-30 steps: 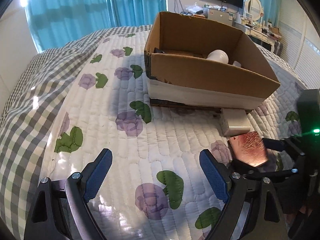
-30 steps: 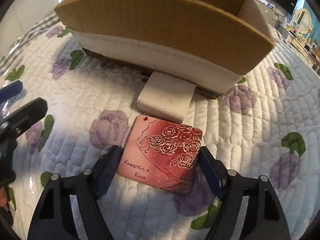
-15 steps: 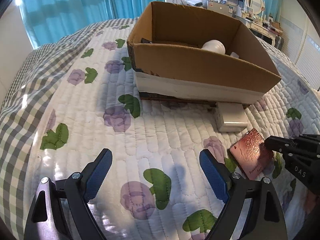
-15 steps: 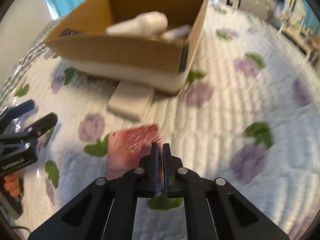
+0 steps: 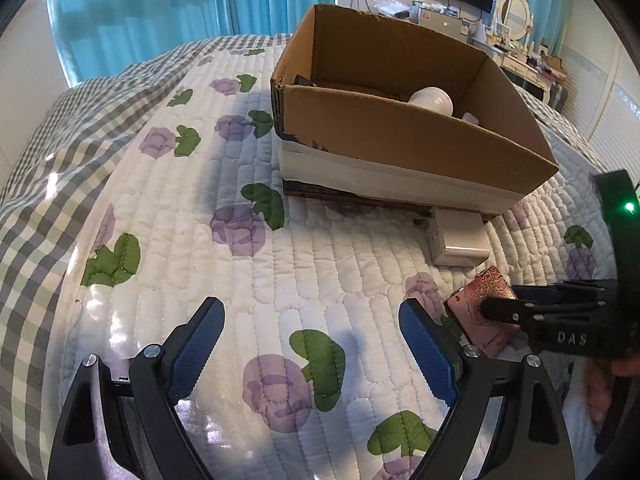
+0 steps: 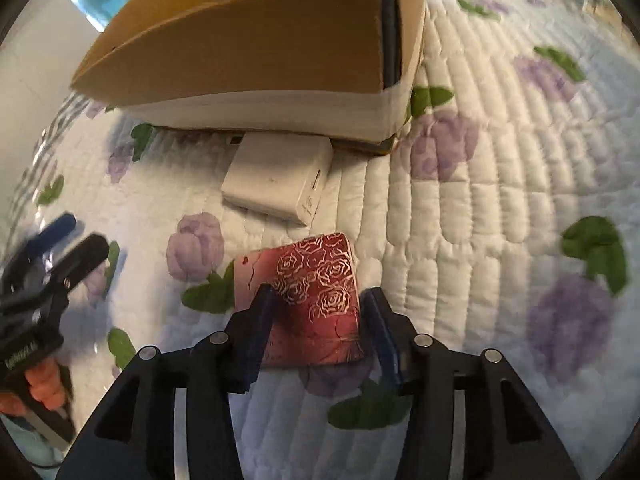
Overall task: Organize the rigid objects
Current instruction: 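Lift the tile edge-on with the right tool while the left tool grasps the other white charger block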
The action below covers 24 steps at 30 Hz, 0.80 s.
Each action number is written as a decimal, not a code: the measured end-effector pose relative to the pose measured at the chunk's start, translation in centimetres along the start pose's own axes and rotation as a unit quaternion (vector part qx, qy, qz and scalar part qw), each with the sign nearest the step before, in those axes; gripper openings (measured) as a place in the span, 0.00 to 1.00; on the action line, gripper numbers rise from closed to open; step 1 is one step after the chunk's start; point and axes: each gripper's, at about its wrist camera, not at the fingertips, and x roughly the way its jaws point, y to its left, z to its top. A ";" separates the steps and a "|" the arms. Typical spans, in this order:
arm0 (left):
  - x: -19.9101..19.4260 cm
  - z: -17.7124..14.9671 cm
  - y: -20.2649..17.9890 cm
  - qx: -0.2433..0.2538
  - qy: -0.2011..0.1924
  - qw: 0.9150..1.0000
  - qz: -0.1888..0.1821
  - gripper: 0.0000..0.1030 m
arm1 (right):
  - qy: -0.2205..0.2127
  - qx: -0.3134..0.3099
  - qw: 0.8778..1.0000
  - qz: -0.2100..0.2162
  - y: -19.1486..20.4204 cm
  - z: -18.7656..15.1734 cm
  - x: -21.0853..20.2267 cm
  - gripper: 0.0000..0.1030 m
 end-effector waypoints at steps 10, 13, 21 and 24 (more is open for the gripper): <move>-0.3 -0.3 0.3 -0.010 -0.005 1.000 0.000 0.88 | -0.048 -0.023 0.999 0.011 1.6 -0.4 -3.8 0.15; -0.5 -0.2 0.3 -0.011 -0.012 1.000 -0.002 0.88 | -0.063 -0.050 0.996 0.038 3.1 -0.6 -5.5 0.11; -0.7 0.0 0.5 -0.019 -0.014 1.000 -0.002 0.88 | -0.055 -0.114 0.991 -0.040 7.0 -0.9 -1.0 0.11; -1.0 0.3 0.0 -0.011 -0.012 1.000 0.000 0.88 | -0.096 -0.130 0.985 -0.064 7.3 -1.3 -3.2 0.09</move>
